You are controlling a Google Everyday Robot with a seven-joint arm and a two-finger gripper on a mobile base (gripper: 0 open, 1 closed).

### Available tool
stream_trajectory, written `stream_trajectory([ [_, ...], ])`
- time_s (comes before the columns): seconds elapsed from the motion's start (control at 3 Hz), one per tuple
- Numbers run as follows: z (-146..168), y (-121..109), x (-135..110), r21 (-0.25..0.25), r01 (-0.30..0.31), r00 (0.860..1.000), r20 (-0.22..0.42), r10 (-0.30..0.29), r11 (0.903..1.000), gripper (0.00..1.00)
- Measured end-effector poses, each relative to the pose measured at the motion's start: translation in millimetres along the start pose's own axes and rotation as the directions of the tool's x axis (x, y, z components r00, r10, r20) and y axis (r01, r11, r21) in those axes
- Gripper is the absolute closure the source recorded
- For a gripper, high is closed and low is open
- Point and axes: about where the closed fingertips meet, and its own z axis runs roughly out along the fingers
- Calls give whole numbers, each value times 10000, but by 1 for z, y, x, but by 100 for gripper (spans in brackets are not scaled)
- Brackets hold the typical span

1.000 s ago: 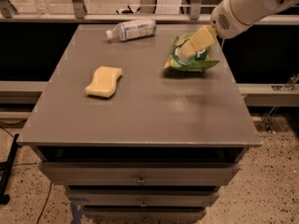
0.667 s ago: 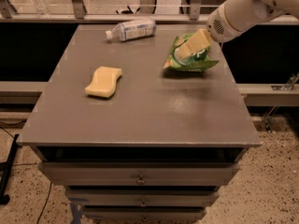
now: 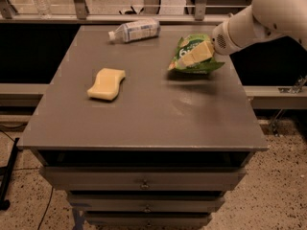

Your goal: Pick green rice chip bag

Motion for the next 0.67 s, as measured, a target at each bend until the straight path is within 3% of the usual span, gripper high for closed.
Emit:
stream_trajectory([
  [0.33,16,-8,4,-101,-155,9997,161,156,9998,0],
  [0.67,27,-13,9,-204,-307,9991,277,313,9993,18],
])
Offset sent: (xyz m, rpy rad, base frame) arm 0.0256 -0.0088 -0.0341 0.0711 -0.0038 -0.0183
